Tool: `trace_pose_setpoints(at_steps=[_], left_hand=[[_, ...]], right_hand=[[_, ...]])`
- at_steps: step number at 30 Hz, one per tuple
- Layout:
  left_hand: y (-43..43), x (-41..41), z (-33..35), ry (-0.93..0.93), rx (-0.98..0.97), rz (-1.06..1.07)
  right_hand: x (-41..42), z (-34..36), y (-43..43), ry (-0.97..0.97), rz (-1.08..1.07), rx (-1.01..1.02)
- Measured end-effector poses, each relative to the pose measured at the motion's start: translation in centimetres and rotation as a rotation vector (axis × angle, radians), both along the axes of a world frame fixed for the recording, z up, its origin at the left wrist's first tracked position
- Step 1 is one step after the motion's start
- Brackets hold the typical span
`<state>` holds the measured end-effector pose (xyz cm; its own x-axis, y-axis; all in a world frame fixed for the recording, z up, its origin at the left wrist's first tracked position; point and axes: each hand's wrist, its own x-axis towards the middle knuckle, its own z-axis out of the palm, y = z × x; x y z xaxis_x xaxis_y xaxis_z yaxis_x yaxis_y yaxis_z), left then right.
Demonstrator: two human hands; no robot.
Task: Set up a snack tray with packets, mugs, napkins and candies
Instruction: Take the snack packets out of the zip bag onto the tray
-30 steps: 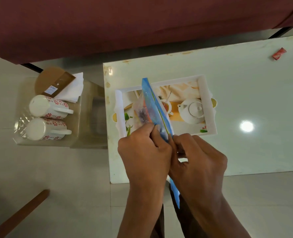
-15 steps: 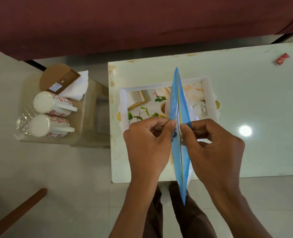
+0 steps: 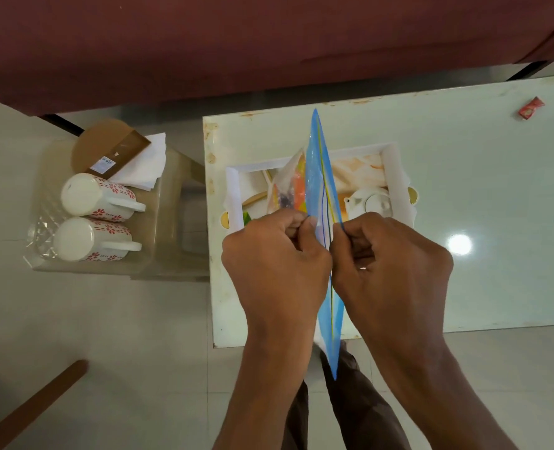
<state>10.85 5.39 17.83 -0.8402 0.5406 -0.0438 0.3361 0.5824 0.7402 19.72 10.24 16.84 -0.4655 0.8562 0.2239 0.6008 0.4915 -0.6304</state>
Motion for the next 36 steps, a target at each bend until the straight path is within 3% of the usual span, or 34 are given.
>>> trace_pose_setpoints(at_steps=[5,8,18,23,27,29,32,33,36], left_hand=[[-1.0,-2.0,0.1,0.169,-0.076,0.088],[-2.5,-5.1,0.0,0.116,-0.092,0.145],[-3.5,-8.1,1.0,0.210,-0.147,0.021],[-3.6,-8.0,1.2,0.183,-0.107,0.010],[-3.5,-6.7,2.2,0.048,0.007,0.043],[-3.3,-5.6,2.9,-0.016,0.073,0.027],[-3.2,-3.8,4.2,-0.068,0.203,-0.021],[-3.2,-3.3,4.5,-0.092,0.233,-0.037],[-3.9,-2.3,4.3,-0.104,0.270,-0.077]], right_hand=[[0.7,-0.5,1.1,-0.069,-0.123,0.093],[3.4,-1.1,3.1,-0.100,-0.227,0.051],[5.1,0.5,4.2,-0.034,-0.293,-0.111],[3.6,1.8,3.8,0.023,-0.287,-0.135],[3.0,3.1,3.3,0.004,-0.262,-0.115],[3.0,4.1,2.8,-0.025,-0.261,-0.041],[2.6,5.3,1.3,-0.060,-0.169,0.277],[2.1,5.6,0.7,-0.042,-0.119,0.292],[-0.1,5.2,0.0,-0.177,-0.021,-0.103]])
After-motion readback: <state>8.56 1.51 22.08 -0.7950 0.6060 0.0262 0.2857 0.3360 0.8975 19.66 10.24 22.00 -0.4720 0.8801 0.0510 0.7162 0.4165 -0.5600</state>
